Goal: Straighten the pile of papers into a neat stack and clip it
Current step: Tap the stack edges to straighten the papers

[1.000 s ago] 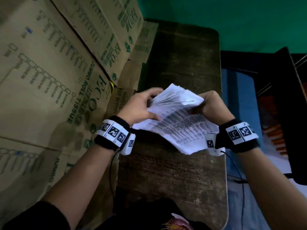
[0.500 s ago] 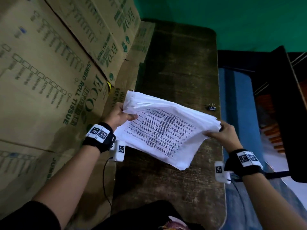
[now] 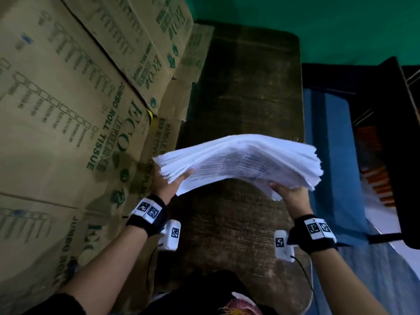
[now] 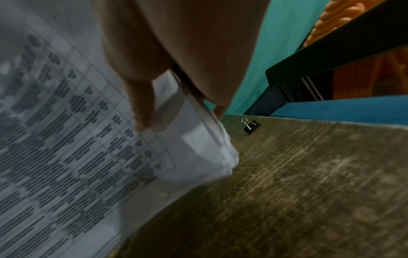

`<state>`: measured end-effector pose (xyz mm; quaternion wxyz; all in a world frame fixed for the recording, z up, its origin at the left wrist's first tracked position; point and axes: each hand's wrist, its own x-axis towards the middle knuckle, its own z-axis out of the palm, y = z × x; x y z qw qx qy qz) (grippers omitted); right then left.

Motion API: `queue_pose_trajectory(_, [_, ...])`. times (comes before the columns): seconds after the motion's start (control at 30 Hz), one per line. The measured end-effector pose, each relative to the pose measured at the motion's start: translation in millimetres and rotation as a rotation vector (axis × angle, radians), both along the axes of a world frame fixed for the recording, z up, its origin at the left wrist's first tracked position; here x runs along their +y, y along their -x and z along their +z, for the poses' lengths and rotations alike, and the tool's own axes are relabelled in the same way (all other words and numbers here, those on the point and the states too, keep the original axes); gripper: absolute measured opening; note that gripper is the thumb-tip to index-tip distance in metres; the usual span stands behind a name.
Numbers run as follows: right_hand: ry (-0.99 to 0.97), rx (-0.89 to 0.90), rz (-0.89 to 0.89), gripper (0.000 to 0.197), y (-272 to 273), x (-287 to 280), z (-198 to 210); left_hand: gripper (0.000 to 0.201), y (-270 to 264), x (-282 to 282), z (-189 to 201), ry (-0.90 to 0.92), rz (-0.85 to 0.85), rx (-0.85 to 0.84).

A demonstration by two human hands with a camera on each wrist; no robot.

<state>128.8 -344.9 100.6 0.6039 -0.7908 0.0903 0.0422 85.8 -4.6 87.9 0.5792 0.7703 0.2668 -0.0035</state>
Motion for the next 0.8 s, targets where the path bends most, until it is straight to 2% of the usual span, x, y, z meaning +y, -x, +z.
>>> queue_pose_trajectory(0.03, [0.027,0.018,0.014,0.033,1,-4,-2,0.095,4,4,-5,-0.004,-0.006,0.04])
queue_pose_trajectory(0.13, [-0.012,-0.071,0.07,0.046,4,-11,-7,0.06,7,-2,3,-0.01,-0.126,-0.136])
queue_pose_trajectory(0.3, [-0.092,-0.108,0.079,0.044,3,-15,-6,0.054,3,-1,5,0.093,-0.141,-0.304])
queue_pose_trajectory(0.4, [-0.088,-0.138,0.06,0.037,-4,-3,-3,0.048,-3,-4,1,0.093,-0.139,-0.24])
queue_pose_trajectory(0.5, [-0.109,-0.133,0.019,0.028,-10,7,1,0.042,-12,-5,-6,0.222,-0.032,-0.099])
queue_pose_trajectory(0.53, [-0.116,-0.134,0.019,0.027,-11,7,6,0.043,-14,-3,-10,0.275,-0.001,-0.043])
queue_pose_trajectory(0.57, [-0.111,-0.14,0.027,0.034,-14,6,14,0.047,-16,0,-10,0.315,0.031,0.0])
queue_pose_trajectory(0.63, [-0.125,-0.208,0.09,0.042,-23,5,35,0.045,-19,8,-3,0.3,0.079,0.043])
queue_pose_trajectory(0.7, [-0.148,-0.298,0.175,0.033,-34,7,66,0.043,-24,9,10,0.208,0.065,-0.019])
queue_pose_trajectory(0.8, [-0.055,-0.415,0.38,0.02,-48,17,114,0.069,-36,-4,41,0.042,-0.089,-0.189])
